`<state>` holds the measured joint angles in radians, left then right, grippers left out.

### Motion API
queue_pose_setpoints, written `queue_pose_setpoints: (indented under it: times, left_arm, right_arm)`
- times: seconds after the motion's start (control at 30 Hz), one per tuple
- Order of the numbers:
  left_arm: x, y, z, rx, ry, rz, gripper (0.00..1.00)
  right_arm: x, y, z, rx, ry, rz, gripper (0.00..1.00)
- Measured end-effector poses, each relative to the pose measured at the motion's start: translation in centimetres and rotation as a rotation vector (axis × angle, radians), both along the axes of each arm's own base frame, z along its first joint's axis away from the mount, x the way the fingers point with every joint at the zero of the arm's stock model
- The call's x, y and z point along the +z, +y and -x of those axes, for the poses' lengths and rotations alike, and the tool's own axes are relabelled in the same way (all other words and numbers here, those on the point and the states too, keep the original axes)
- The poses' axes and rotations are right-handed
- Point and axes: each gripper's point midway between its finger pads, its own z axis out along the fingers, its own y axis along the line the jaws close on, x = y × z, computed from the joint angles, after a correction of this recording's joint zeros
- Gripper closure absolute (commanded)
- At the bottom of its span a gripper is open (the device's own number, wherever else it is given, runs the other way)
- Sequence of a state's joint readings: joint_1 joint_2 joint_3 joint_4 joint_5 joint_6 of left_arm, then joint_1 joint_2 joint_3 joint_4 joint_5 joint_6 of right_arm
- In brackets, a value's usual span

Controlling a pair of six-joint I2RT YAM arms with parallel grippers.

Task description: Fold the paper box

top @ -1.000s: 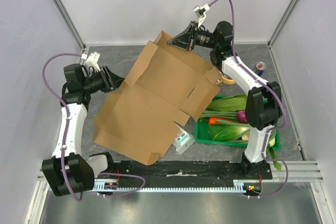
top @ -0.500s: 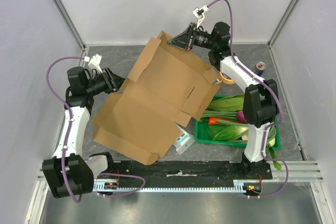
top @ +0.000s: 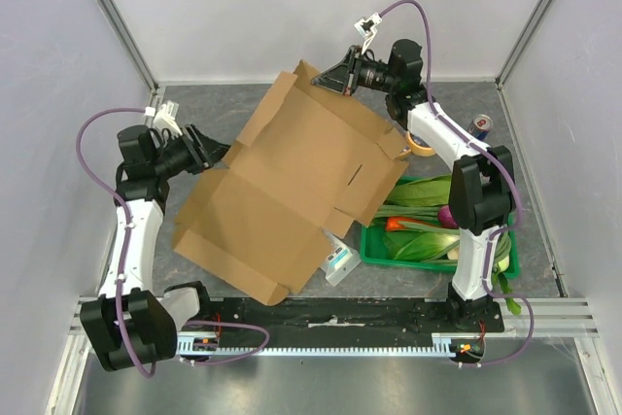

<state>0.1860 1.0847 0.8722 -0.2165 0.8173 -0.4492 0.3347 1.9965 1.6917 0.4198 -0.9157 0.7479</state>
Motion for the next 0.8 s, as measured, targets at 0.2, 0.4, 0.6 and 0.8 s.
queue_pose_setpoints:
  times: [0.2,0.4,0.6,0.8]
  left_arm:
    - [0.8,1.2,0.0,0.028,-0.015,0.023,0.48]
    - [1.0,0.3,0.1,-0.042,-0.010,0.064,0.56]
    - [1.3,2.0,-0.7,0.089,-0.036,-0.003,0.57]
    - [2.4,4.6,-3.1,0.181,-0.113,-0.171,0.52]
  right_arm:
    - [-0.5,-0.3,-0.3,-0.009,0.000,0.017,1.00]
    - [0.3,-0.3,-0.3,-0.013,-0.002,-0.010,1.00]
    - [1.2,-0.2,-0.2,-0.007,-0.018,-0.037,1.00]
    - [1.7,-0.2,0.1,0.004,-0.029,-0.054,1.00]
